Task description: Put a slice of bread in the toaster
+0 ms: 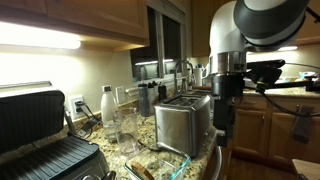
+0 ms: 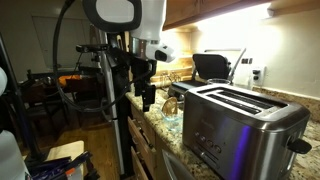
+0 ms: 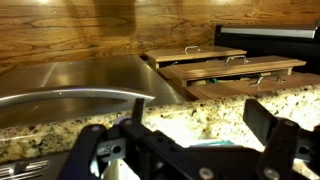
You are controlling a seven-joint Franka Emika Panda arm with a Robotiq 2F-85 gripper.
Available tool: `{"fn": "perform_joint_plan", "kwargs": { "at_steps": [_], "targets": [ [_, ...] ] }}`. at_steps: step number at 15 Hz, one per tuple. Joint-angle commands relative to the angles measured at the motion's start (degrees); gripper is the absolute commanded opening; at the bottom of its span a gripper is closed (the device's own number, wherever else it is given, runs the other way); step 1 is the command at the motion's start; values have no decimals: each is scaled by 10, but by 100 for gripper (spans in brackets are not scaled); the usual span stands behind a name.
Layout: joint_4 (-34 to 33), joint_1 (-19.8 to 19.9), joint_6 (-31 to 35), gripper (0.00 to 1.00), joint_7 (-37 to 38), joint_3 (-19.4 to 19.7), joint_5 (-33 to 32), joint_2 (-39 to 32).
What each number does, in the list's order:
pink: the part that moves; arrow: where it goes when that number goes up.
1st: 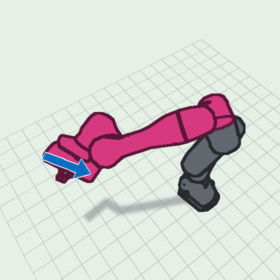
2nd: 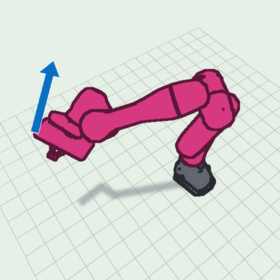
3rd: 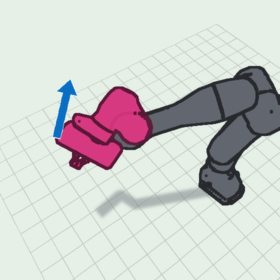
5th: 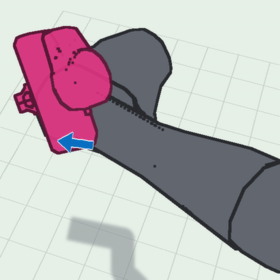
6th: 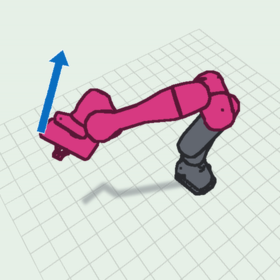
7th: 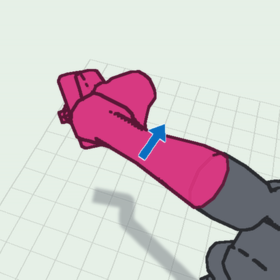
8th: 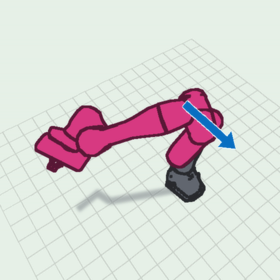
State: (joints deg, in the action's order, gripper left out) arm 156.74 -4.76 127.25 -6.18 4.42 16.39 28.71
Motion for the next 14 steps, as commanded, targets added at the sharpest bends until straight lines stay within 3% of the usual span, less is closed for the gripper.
{"fn": "perform_joint_plan", "kwargs": {
  "at_steps": [1,6,14],
  "targets": [
    [-22,-24,35,100,-24,-7,37,-54],
    [-59,-44,66,100,-46,-25,78,-120],
    [-126,-45,81,100,-58,-61,102,-205]
  ]
}}
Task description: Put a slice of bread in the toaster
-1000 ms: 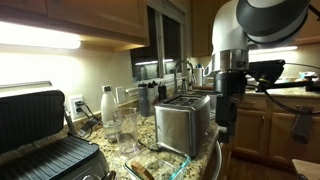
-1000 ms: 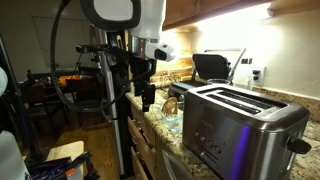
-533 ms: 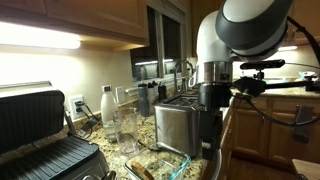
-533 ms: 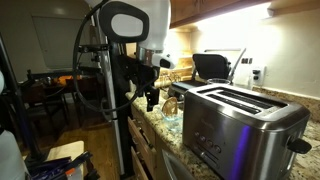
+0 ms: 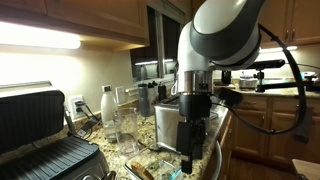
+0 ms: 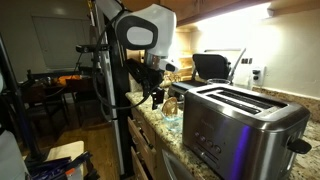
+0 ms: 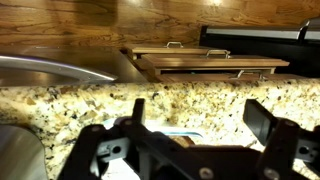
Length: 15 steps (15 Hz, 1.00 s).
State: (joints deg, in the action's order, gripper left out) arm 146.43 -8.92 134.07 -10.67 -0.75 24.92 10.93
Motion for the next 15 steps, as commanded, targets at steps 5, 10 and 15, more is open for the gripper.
{"fn": "perform_joint_plan", "kwargs": {
  "at_steps": [5,10,15],
  "targets": [
    [-62,-3,17,100,-15,-32,23,-71],
    [-100,0,31,100,-18,-52,23,-108],
    [-122,4,44,100,-22,-64,16,-131]
  ]
}}
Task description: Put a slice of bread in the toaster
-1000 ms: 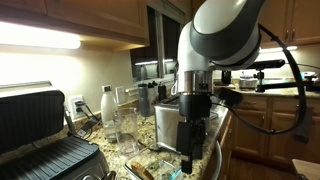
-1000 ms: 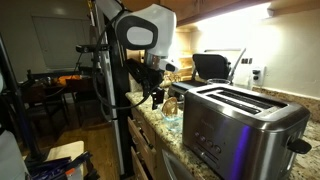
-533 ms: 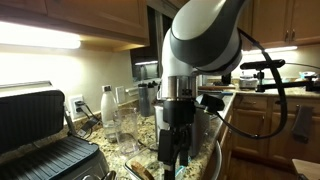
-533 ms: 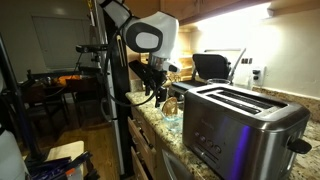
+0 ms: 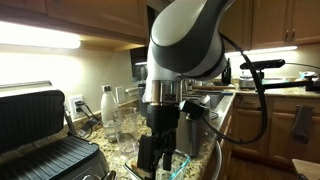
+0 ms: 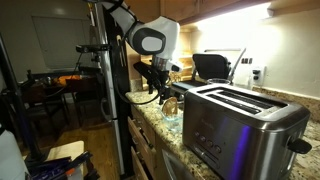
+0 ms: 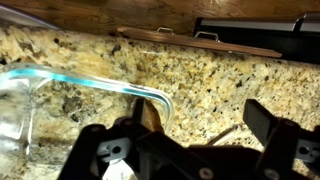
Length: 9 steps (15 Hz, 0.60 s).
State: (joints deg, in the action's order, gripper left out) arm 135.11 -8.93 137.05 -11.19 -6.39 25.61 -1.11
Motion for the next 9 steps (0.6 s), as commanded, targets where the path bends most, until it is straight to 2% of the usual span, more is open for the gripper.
{"fn": "perform_joint_plan", "kwargs": {
  "at_steps": [1,9],
  "targets": [
    [-9,5,23,100,-14,-8,-1,-13],
    [-16,10,64,100,-27,-9,-18,-30]
  ]
}}
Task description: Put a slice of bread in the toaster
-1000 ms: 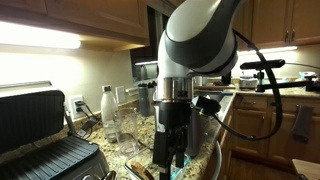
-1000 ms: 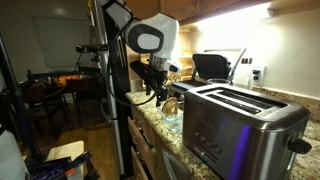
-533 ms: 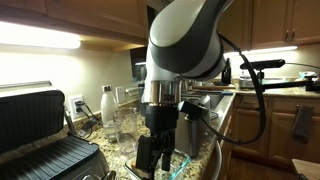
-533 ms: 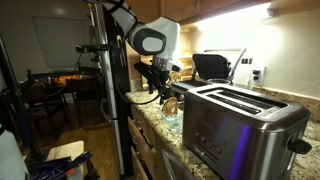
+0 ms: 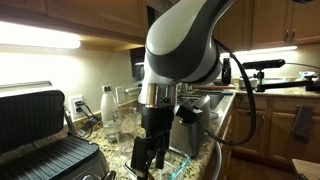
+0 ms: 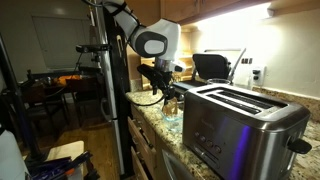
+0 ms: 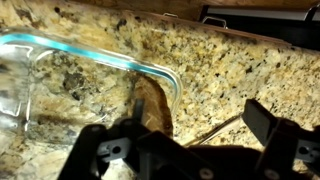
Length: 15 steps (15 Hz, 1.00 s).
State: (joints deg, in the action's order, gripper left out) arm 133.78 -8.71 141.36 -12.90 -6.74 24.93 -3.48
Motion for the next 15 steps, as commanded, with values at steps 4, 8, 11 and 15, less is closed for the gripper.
{"fn": "perform_joint_plan", "kwargs": {
  "at_steps": [4,8,11,15],
  "targets": [
    [-3,9,56,100,-1,-4,-40,-17],
    [-5,15,91,100,7,-3,-69,-34],
    [-8,18,106,100,12,-4,-83,-45],
    [-12,20,118,100,21,-4,-103,-56]
  ]
}}
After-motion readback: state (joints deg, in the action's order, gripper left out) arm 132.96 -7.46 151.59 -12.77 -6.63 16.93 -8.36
